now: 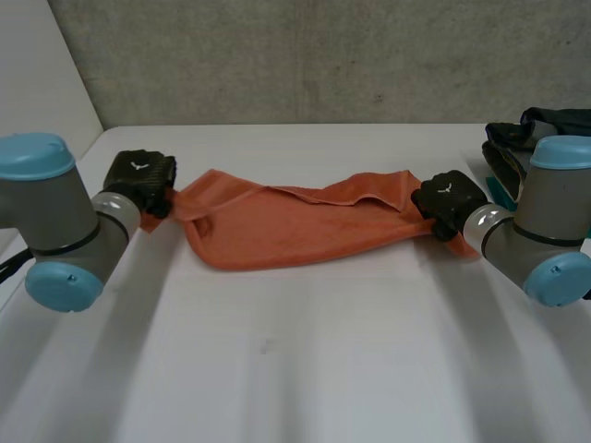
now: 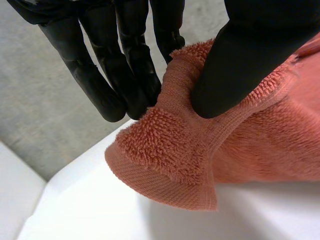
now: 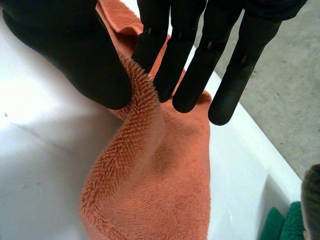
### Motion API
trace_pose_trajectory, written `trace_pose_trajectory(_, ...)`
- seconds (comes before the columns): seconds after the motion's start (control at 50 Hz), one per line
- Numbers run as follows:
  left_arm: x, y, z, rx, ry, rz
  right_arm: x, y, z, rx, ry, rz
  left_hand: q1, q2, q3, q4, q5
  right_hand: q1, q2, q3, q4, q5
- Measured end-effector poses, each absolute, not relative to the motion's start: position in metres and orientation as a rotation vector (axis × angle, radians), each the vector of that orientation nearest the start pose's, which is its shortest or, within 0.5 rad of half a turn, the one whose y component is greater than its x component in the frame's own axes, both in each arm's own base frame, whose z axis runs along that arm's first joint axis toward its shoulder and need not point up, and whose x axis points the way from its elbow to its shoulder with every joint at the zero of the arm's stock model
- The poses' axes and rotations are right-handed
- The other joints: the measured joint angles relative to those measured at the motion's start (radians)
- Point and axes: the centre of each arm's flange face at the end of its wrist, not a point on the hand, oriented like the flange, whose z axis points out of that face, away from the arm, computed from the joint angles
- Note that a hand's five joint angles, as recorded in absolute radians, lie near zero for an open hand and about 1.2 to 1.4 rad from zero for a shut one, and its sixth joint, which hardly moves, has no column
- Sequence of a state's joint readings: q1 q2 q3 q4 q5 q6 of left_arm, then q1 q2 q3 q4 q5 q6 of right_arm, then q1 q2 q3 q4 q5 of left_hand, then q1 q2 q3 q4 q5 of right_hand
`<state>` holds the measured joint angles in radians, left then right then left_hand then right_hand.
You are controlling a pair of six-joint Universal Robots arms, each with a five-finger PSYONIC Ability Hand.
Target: Fold the laundry.
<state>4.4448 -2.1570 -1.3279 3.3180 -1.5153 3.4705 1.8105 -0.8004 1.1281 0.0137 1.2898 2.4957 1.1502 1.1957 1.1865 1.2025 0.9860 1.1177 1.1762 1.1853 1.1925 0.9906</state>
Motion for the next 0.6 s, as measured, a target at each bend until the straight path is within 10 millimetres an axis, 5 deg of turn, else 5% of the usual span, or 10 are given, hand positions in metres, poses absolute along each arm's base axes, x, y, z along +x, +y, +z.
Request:
trace_pose_trajectory(0.1, -0.249, -0.351, 0.19, 0.792, 2.323, -2.007, 0.252, -0.369, 0.153, -1.307, 2.221, -1.793, 0.0, 0.002, 0.002, 0.0, 0.0, 0.0, 0.0, 0.0, 0.0, 0.0)
trace_pose_trajectory(0.24, -0.247, -0.349, 0.217, 0.781, 2.274, -2.076, 0.248, -0.324, 0.161, -1.367, 2.321, -1.478, 0.0, 0.002, 0.002, 0.0, 0.0, 0.0, 0.0, 0.0, 0.0, 0.009)
trace_pose_trajectory(0.36, -0.251, -0.35, 0.253, 0.778, 2.172, -2.208, 0.252, -0.241, 0.175, -1.451, 2.331, -1.044, 0.0, 0.002, 0.002, 0.0, 0.0, -0.003, -0.017, -0.021, -0.022, -0.001)
trace_pose_trajectory(0.4, -0.255, -0.349, 0.266, 0.781, 2.14, -2.25, 0.255, -0.217, 0.183, -1.48, 2.3, -0.981, 0.0, 0.002, 0.002, 0.0, 0.0, -0.267, -0.305, -0.306, -0.303, -0.287)
trace_pose_trajectory(0.48, -0.262, -0.345, 0.28, 0.794, 2.115, -2.286, 0.258, -0.209, 0.194, -1.479, 2.284, -1.058, 0.0, 0.002, 0.002, 0.0, 0.0, -0.804, -0.864, -0.857, -0.857, -0.849)
trace_pose_trajectory(0.6, -0.271, -0.332, 0.3, 0.829, 2.119, -2.3, 0.254, -0.242, 0.214, -1.336, 2.359, -1.379, 0.0, 0.002, 0.002, 0.0, 0.0, -0.891, -0.964, -0.98, -0.977, -0.942)
